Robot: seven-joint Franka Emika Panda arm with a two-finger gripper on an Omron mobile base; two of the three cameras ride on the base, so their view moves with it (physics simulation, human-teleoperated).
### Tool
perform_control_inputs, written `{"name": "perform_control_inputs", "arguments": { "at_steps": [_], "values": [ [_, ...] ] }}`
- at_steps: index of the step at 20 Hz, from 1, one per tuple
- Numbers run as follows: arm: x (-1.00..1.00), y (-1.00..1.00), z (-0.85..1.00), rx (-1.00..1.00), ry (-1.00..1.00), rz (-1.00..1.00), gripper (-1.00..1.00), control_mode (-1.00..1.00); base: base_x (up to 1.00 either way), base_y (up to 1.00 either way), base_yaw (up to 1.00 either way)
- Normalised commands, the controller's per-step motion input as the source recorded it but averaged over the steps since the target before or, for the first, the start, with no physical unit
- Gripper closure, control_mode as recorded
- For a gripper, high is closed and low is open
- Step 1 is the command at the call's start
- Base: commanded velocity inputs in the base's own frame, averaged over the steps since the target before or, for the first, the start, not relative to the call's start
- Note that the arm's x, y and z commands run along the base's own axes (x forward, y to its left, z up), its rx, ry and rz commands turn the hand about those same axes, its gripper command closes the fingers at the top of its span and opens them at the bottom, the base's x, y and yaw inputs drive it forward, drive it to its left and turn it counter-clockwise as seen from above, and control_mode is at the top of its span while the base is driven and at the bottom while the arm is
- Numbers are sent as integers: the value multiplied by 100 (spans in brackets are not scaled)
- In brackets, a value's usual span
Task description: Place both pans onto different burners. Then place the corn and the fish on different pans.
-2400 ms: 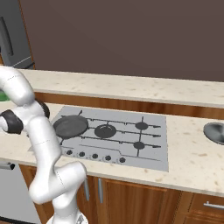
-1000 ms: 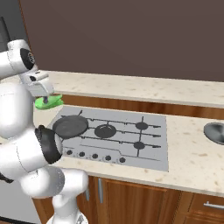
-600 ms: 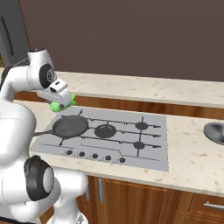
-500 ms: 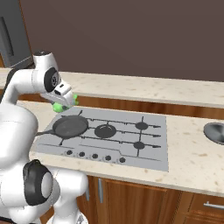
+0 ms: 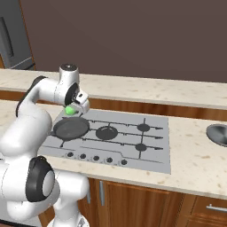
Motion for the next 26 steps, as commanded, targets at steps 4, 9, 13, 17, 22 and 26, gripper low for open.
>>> {"name": "perform_control_inputs", "arguments": {
  "at_steps": [4,9,13,17,22,26],
  "values": [
    [49,0,-29,0,0,10,100,-100,0,0,0],
    [25,7,-12,-3,4,6,100,-100,0,0,0],
    [22,16,-18,-5,3,4,100,-100,0,0,0],
    [20,27,-33,-9,1,2,100,-100,0,0,0],
    [22,15,-51,-1,0,0,100,-100,0,0,0],
    [19,4,-49,0,0,0,100,-100,0,0,0]
  ]
}}
